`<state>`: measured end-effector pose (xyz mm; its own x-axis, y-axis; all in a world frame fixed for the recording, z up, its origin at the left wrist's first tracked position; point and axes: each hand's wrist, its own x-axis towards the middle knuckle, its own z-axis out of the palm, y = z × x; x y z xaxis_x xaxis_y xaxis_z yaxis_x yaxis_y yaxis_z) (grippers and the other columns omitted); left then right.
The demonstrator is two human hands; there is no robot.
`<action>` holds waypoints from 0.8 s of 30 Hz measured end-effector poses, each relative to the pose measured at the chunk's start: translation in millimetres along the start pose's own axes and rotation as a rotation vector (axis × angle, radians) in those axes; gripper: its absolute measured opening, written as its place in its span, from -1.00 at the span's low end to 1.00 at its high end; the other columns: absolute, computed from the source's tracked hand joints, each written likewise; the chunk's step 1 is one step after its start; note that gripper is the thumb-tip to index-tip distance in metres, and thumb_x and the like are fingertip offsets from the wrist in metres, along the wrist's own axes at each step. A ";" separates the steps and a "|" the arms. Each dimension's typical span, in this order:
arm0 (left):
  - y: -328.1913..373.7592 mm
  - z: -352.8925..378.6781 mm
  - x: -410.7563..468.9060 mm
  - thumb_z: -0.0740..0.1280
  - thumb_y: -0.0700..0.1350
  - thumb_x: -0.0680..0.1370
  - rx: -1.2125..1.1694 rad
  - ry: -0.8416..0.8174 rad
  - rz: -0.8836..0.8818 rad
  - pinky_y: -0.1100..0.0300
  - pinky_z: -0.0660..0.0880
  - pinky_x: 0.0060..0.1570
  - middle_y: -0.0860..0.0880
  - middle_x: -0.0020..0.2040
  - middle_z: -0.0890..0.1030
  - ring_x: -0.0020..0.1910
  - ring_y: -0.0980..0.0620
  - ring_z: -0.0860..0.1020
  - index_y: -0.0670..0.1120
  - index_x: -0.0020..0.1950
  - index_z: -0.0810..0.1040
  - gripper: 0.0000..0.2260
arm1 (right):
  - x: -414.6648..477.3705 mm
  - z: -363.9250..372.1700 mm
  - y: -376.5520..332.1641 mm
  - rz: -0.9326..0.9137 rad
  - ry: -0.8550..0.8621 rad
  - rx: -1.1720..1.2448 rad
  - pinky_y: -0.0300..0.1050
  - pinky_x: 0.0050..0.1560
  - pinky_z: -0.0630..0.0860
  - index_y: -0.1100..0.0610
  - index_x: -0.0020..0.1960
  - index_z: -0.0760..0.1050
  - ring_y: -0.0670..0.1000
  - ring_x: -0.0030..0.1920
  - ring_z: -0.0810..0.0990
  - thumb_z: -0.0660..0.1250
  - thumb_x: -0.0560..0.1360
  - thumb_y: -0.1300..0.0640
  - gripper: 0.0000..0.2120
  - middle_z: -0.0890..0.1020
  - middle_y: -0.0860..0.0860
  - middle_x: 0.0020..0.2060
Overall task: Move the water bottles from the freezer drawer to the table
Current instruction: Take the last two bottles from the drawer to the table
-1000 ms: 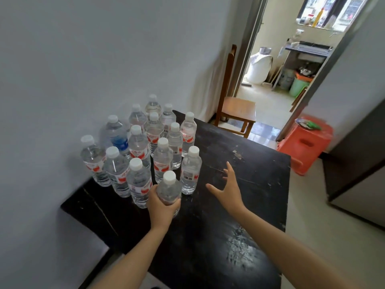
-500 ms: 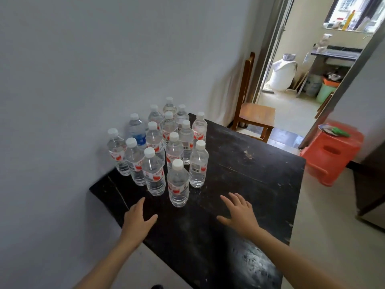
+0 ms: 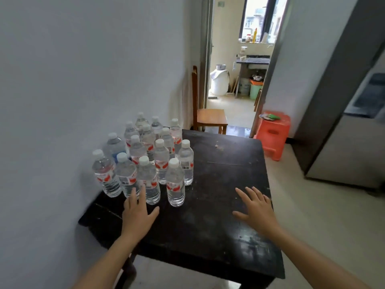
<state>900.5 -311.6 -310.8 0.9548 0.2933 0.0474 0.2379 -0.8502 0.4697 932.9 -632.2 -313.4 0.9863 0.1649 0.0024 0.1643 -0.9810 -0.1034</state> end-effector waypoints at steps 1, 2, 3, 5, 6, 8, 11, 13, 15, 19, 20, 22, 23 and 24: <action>-1.8 -7.3 -1.8 0.29 0.10 0.50 -0.007 0.006 0.046 -0.11 0.16 0.38 -0.13 0.53 -0.07 0.48 -0.22 0.00 -0.02 0.52 -0.09 -0.25 | -17.5 -0.8 -4.4 0.056 0.018 0.002 0.03 0.45 -0.02 -0.10 0.49 -0.07 0.06 0.51 -0.08 0.15 0.50 -0.24 -0.32 0.04 0.01 0.50; -2.6 -14.0 -3.9 0.30 0.09 0.50 -0.016 0.016 0.094 -0.11 0.15 0.38 -0.14 0.53 -0.06 0.48 -0.21 0.00 -0.04 0.52 -0.07 -0.25 | -32.3 -2.7 -8.6 0.095 0.034 -0.006 0.02 0.44 0.00 -0.10 0.49 -0.07 0.06 0.51 -0.07 0.15 0.50 -0.25 -0.32 0.05 0.01 0.50; -5.8 -22.4 -10.2 0.31 0.08 0.49 -0.015 0.015 0.155 -0.09 0.13 0.39 -0.15 0.53 -0.04 0.48 -0.20 0.00 -0.06 0.52 -0.05 -0.25 | -52.6 -5.6 -16.5 0.140 0.043 -0.023 0.02 0.43 0.03 -0.10 0.49 -0.06 0.06 0.50 -0.05 0.15 0.49 -0.25 -0.32 0.05 0.01 0.50; -9.5 -33.6 -18.3 0.33 0.07 0.48 -0.024 0.032 0.283 -0.06 0.09 0.41 -0.17 0.52 0.02 0.48 -0.18 0.04 -0.09 0.51 0.01 -0.26 | -85.2 -10.1 -26.3 0.184 0.086 -0.031 0.04 0.40 0.12 -0.08 0.49 0.01 0.10 0.49 0.04 0.19 0.48 -0.25 -0.31 0.12 0.06 0.49; -10.0 -37.5 -22.1 0.35 0.05 0.47 -0.034 0.043 0.343 -0.07 0.09 0.42 -0.19 0.51 0.07 0.48 -0.19 0.07 -0.11 0.50 0.04 -0.27 | -100.3 -15.5 -31.6 0.191 0.120 -0.046 0.10 0.35 0.22 -0.05 0.47 0.12 0.15 0.46 0.16 0.25 0.44 -0.23 -0.31 0.23 0.12 0.45; -4.5 -43.6 -35.7 0.38 0.01 0.46 -0.067 0.025 0.449 -0.10 0.12 0.41 -0.21 0.49 0.13 0.46 -0.21 0.11 -0.14 0.49 0.10 -0.29 | -138.8 -23.7 -34.6 0.229 0.188 -0.059 0.19 0.08 0.46 0.06 0.33 0.41 0.26 0.25 0.47 0.44 0.28 -0.20 -0.31 0.51 0.22 0.23; 11.9 -45.6 -65.0 0.40 -0.03 0.45 -0.156 -0.058 0.568 -0.13 0.15 0.39 -0.22 0.48 0.16 0.44 -0.24 0.14 -0.15 0.47 0.15 -0.30 | -200.8 -36.0 -34.8 0.362 0.172 -0.083 0.14 -0.15 0.56 0.06 0.21 0.47 0.24 0.06 0.61 0.58 0.08 -0.17 -0.23 0.61 0.18 0.06; 24.3 -43.2 -84.4 0.39 -0.03 0.46 -0.190 -0.100 0.632 -0.12 0.13 0.39 -0.20 0.49 0.13 0.46 -0.21 0.10 -0.13 0.48 0.14 -0.31 | -237.1 -47.0 -34.9 0.410 0.189 -0.136 0.11 -0.16 0.57 0.03 0.20 0.40 0.21 0.05 0.62 0.59 0.05 -0.18 -0.20 0.62 0.16 0.05; 35.6 -39.8 -101.1 0.37 -0.01 0.47 -0.195 -0.140 0.674 -0.10 0.12 0.40 -0.19 0.50 0.10 0.47 -0.20 0.08 -0.13 0.49 0.12 -0.32 | -272.7 -56.9 -33.9 0.475 0.207 -0.189 0.08 -0.17 0.57 0.02 0.19 0.41 0.20 0.04 0.62 0.58 0.04 -0.21 -0.20 0.62 0.15 0.04; 65.7 -36.9 -139.4 0.38 -0.03 0.46 -0.206 -0.203 0.785 -0.17 0.18 0.36 -0.24 0.49 0.13 0.45 -0.26 0.11 -0.16 0.48 0.15 -0.32 | -347.3 -70.8 -28.2 0.625 0.202 -0.249 0.09 -0.17 0.57 0.01 0.20 0.39 0.19 0.03 0.63 0.54 0.10 -0.25 -0.23 0.63 0.16 0.04; 76.9 -37.0 -152.4 0.39 -0.04 0.46 -0.212 -0.216 0.825 -0.18 0.20 0.34 -0.25 0.48 0.13 0.44 -0.26 0.12 -0.16 0.47 0.16 -0.32 | -369.7 -74.8 -25.7 0.667 0.198 -0.268 0.10 -0.17 0.57 0.01 0.20 0.37 0.20 0.03 0.63 0.49 0.14 -0.27 -0.27 0.62 0.16 0.04; 91.6 -38.6 -166.7 0.39 -0.03 0.46 -0.206 -0.220 0.889 -0.18 0.23 0.33 -0.24 0.48 0.14 0.44 -0.25 0.12 -0.16 0.47 0.17 -0.33 | -397.2 -80.2 -21.5 0.710 0.208 -0.282 0.12 -0.15 0.57 0.01 0.20 0.35 0.21 0.04 0.62 0.36 0.18 -0.27 -0.32 0.62 0.18 0.04; 103.7 -38.9 -180.5 0.39 -0.03 0.46 -0.207 -0.220 0.935 -0.17 0.22 0.33 -0.23 0.48 0.14 0.44 -0.24 0.12 -0.16 0.47 0.17 -0.33 | -419.6 -82.3 -18.2 0.750 0.212 -0.297 0.13 -0.13 0.56 0.02 0.20 0.35 0.22 0.06 0.61 0.36 0.19 -0.26 -0.33 0.61 0.18 0.05; 113.1 -38.5 -189.8 0.38 -0.03 0.46 -0.204 -0.219 0.968 -0.17 0.22 0.33 -0.23 0.48 0.15 0.44 -0.23 0.12 -0.16 0.46 0.18 -0.34 | -434.4 -84.6 -15.9 0.786 0.225 -0.300 0.15 -0.12 0.56 0.03 0.21 0.36 0.23 0.07 0.60 0.42 0.19 -0.25 -0.31 0.61 0.19 0.06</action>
<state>739.3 -446.6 -232.7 0.7380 -0.5861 0.3345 -0.6708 -0.5833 0.4579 503.1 -696.9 -228.7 0.7897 -0.5644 0.2403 -0.5997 -0.7928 0.1089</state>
